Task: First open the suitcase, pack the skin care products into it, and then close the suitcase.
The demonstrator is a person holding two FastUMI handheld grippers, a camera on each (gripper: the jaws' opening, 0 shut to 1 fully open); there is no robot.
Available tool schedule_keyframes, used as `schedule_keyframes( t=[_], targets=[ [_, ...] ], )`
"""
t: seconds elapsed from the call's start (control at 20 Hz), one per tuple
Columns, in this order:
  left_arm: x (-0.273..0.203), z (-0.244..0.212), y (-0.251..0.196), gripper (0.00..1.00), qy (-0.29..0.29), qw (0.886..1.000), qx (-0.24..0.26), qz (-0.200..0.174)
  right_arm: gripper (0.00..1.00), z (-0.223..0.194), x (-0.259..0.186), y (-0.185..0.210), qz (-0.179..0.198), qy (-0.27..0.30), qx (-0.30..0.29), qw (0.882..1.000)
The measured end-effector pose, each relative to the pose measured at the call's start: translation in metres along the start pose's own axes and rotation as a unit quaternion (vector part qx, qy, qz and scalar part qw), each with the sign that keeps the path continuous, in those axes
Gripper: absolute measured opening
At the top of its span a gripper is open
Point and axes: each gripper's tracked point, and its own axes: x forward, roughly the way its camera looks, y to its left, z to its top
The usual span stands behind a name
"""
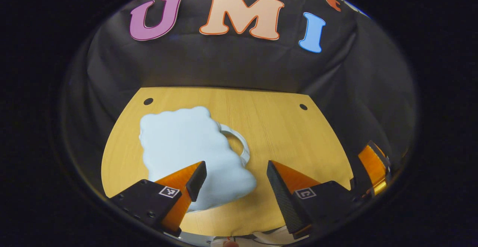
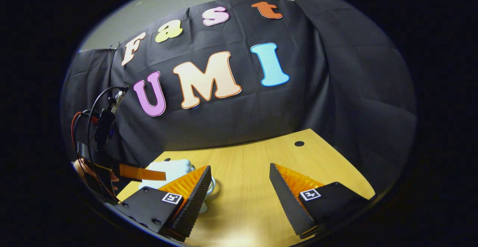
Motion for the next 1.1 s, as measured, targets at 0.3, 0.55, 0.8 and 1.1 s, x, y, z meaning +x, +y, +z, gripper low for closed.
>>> schedule_keyframes(
  t=[0.3,0.55,0.8,1.1],
  targets=[
    [-0.002,-0.017,0.016,0.96,0.024,1.0,0.0,-0.005,0.94,-0.007,-0.007,0.011,-0.014,0.0,-0.016,1.0],
    [-0.002,-0.026,0.019,0.96,0.032,0.999,0.012,-0.014,0.98,-0.012,-0.014,0.021,-0.026,-0.001,-0.026,0.999],
    [-0.007,-0.032,0.025,0.95,0.037,0.999,0.017,-0.019,0.98,-0.012,-0.018,0.028,-0.034,-0.008,-0.025,0.999],
    [-0.008,-0.037,0.034,0.96,0.047,0.999,0.018,-0.021,0.98,-0.014,-0.021,0.036,-0.039,-0.01,-0.03,0.999]
  ],
)
